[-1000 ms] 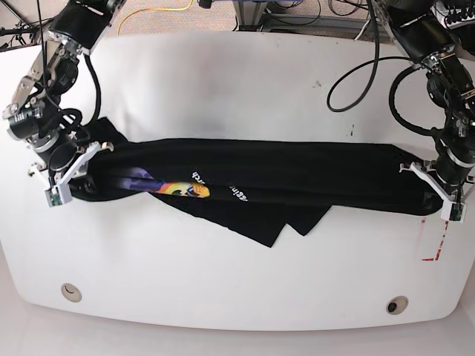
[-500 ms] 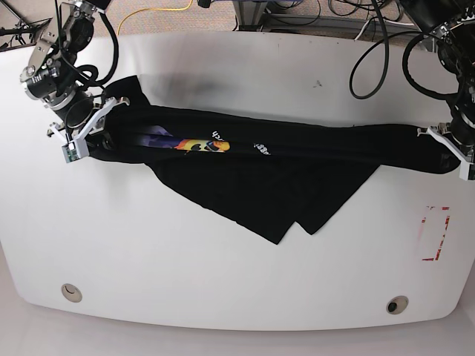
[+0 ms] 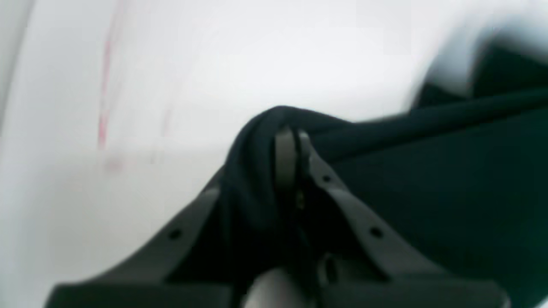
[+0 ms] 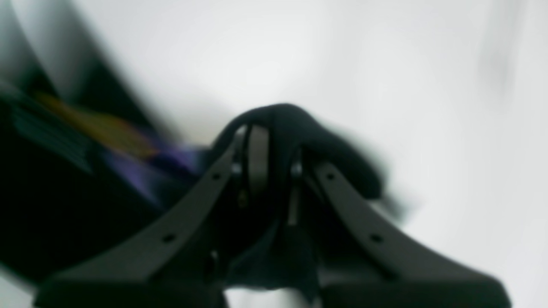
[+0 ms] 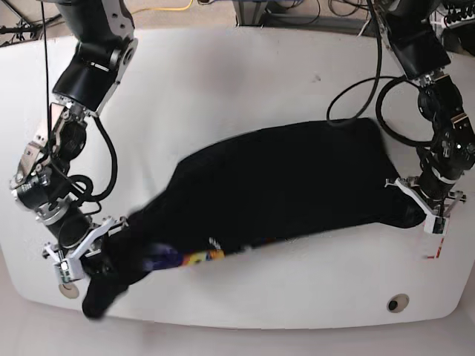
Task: Fold the T-shirt properly
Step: 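Swing the held shirt back and lay it flat on the table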
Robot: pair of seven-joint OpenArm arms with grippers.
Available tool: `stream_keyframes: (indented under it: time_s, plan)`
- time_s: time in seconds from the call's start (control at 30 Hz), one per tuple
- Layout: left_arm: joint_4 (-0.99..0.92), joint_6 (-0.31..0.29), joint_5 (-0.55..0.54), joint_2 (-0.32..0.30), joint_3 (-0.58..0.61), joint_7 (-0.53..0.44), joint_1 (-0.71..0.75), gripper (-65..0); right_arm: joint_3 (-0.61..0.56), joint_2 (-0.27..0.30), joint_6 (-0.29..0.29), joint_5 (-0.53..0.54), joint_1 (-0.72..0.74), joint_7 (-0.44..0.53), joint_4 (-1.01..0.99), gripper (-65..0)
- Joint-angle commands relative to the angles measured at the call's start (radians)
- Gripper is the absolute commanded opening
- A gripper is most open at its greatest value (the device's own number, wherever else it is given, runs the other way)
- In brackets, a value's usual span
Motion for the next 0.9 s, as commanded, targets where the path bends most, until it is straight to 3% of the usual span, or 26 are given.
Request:
stream_keyframes:
  time_s: [0.0, 0.1, 0.37, 0.4, 0.87]
  plan:
    - [0.046, 0.028, 0.038, -0.048, -0.041, 0.015, 0.067, -65.0, 0.033, 0.003, -0.001, -0.049, -0.107, -0.069, 0.026, -63.6]
    - [0.082, 0.028, 0.029, -0.053, -0.050, 0.018, 0.169, -64.9, 0.052, -0.015, -0.003, -0.040, -0.254, -0.075, 0.065, -63.1]
    - [0.119, 0.024, 0.019, -0.058, -0.071, 0.035, 0.260, -64.9, 0.065, -0.023, -0.014, -0.018, -0.392, -0.079, 0.085, -61.7]
    - [0.073, 0.020, 0.032, -0.039, -0.065, 0.073, 0.316, -63.5, 0.050, -0.079, -0.005, -0.037, -0.416, -0.141, 0.053, -60.1]
    - [0.124, 0.020, 0.027, -0.036, -0.104, 0.097, 0.368, -63.6, 0.050, -0.079, -0.005, -0.037, -0.411, -0.141, 0.053, -60.1]
